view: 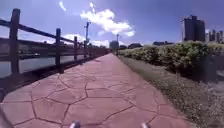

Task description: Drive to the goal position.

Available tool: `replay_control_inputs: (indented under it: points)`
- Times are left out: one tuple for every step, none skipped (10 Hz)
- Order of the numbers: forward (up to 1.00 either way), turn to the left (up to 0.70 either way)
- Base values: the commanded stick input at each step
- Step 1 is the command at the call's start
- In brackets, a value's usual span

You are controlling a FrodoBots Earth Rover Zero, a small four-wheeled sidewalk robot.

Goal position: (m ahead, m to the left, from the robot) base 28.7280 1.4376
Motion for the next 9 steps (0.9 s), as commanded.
replay_control_inputs:
  points:
    - [0.85, 0.00]
    - [0.85, 0.00]
    - [0.85, 0.00]
    - [0.85, 0.00]
    - [0.85, 0.00]
    - [0.85, 0.00]
    - [0.85, 0.00]
    - [0.85, 0.00]
    - [0.85, 0.00]
